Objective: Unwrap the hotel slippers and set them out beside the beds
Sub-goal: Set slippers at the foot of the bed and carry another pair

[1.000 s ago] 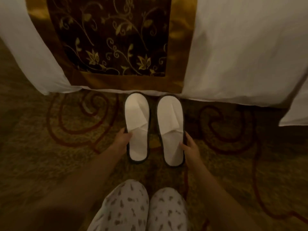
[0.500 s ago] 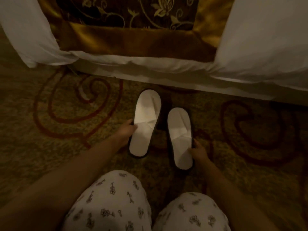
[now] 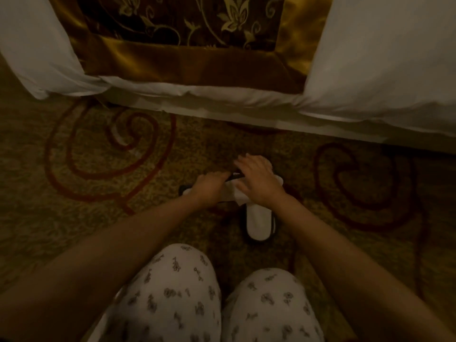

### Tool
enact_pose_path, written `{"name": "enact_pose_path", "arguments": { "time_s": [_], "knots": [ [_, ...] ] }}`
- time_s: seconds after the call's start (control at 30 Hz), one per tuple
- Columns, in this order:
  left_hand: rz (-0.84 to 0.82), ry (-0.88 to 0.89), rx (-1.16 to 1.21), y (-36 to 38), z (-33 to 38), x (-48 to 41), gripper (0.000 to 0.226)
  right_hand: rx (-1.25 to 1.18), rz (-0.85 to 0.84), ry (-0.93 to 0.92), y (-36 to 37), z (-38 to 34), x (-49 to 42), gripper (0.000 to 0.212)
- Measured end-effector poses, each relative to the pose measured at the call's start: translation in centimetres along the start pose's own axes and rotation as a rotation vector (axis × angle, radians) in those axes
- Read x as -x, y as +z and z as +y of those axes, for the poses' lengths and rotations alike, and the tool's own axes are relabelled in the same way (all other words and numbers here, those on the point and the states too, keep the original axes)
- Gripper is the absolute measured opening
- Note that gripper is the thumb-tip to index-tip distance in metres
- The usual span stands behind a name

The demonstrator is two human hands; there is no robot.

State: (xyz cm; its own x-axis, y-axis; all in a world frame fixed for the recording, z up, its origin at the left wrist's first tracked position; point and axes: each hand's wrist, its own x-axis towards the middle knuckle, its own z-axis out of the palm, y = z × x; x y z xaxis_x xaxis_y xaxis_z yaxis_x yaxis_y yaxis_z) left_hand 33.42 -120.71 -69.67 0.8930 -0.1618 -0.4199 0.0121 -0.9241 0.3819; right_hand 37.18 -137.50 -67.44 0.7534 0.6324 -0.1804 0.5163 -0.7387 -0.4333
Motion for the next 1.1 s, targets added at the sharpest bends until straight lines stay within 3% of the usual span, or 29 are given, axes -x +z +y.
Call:
{"name": "enact_pose_path", "arguments": {
  "time_s": [0.07, 0.17, 0.5, 0.77, 0.9, 1.1],
  "knots": [
    [-0.022, 0.035, -0.117, -2.3, 1.4, 1.3, 0.058, 0.118, -0.193, 0.051, -1.6, -0.8, 0.7, 0.054],
    [-0.011, 0.064, -0.207, -6.8, 4.0, 3.8, 0.058, 0.114, -0.243, 0.221, -5.8, -2.5, 1.8, 0.044],
    [-0.007, 0.114, -0.260, -26.6, 13.1, 13.9, 0.056, 0.116, -0.110, 0.178, -25.3, -11.7, 5.8, 0.034],
    [-0.011, 0.134, -0.272, -45.8, 18.4, 25.0, 0.057, 0.135, -0.014, 0.093, -43.7, -24.4, 8.7, 0.026],
    [0.021, 0.109, -0.372, -53.5, 19.3, 28.1, 0.063, 0.187, 0.068, 0.056, -49.9, -29.2, 7.5, 0.029],
    [0.213, -0.021, -0.396, -59.8, 15.7, 32.2, 0.068, 0.222, 0.139, -0.070, -54.8, -36.7, 3.3, 0.030]
  ]
}}
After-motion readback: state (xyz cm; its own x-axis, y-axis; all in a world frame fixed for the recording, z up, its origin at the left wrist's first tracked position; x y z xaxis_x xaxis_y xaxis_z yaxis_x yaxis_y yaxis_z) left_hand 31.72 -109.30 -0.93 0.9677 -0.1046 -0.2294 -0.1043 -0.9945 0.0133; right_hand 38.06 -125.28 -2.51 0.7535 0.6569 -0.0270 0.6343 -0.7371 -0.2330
